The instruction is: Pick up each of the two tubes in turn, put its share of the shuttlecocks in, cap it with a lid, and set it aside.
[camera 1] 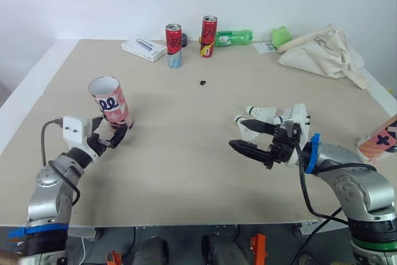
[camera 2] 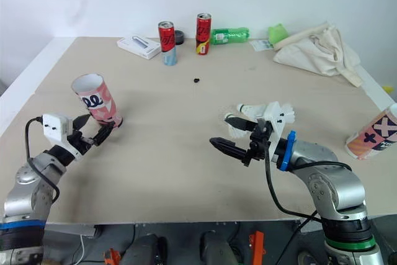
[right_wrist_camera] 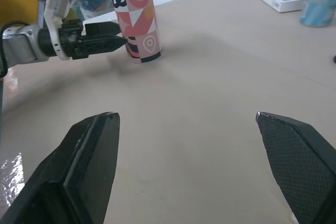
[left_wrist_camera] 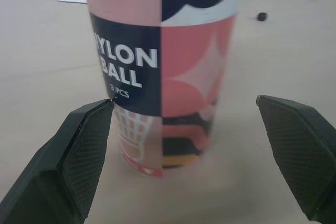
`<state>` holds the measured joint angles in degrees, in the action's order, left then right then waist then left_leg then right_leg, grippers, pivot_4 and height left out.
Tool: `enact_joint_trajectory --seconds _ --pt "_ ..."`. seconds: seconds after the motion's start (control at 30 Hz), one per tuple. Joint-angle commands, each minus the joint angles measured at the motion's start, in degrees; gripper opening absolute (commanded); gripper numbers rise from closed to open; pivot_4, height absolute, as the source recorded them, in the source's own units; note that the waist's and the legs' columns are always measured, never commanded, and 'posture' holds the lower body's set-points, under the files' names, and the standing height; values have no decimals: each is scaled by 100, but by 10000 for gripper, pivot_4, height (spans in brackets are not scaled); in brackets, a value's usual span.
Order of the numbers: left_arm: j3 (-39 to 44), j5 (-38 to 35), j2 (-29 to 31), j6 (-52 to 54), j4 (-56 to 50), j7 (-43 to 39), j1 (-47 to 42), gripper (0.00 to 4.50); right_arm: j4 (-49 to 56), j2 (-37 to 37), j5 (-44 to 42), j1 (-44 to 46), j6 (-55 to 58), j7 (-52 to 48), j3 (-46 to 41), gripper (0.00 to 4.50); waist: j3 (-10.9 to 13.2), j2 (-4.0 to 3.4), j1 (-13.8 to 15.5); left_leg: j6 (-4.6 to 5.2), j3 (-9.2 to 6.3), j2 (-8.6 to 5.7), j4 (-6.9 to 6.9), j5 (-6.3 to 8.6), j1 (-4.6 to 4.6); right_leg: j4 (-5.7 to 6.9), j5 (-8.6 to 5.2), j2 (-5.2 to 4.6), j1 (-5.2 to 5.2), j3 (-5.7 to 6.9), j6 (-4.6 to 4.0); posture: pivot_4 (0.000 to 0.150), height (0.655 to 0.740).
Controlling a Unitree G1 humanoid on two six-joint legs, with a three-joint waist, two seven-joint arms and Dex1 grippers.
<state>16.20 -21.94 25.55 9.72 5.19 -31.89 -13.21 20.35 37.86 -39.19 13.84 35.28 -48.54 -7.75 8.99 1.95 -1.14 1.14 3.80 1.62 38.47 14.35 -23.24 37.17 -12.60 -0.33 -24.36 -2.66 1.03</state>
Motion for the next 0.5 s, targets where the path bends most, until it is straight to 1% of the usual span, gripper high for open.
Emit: enact_joint_trajectory --seconds 0.03,0.33,0.4,0.47,0.5 --pt "-10 113 53 -261 256 -21 -315 45000 225 91 -104 -19 12 98 -270 44547 0 0 -5 0 1 0 0 0 1 0 0 0 0 -1 1 1500 7400" --pt "-357 458 -58 -620 1221 -1 -1052 45000 393 138 -153 -219 101 229 -453 44547 -1 2 1 1 1 -3 1 0 -3 0 0 -3 0 -1 3 1500 7400" --pt "-362 412 -81 -635 1387 -44 -1192 45000 417 142 -155 -246 115 261 -459 44547 -1 1 1 0 1 -3 1 0 -3 0 2 -2 0 -2 4 1500 7400" --pt "-374 493 -80 -716 1526 52 -1294 39585 450 152 -156 -276 126 289 -454 45000 -1 2 -2 0 1 -3 1 0 -2 0 2 -1 0 -1 4 1500 7400" --pt "-372 499 -87 -748 1556 58 -1315 35666 459 156 -158 -283 131 303 -457 45000 -1 1 -4 0 1 -2 1 0 -2 0 2 -1 0 -2 4 1500 7400"
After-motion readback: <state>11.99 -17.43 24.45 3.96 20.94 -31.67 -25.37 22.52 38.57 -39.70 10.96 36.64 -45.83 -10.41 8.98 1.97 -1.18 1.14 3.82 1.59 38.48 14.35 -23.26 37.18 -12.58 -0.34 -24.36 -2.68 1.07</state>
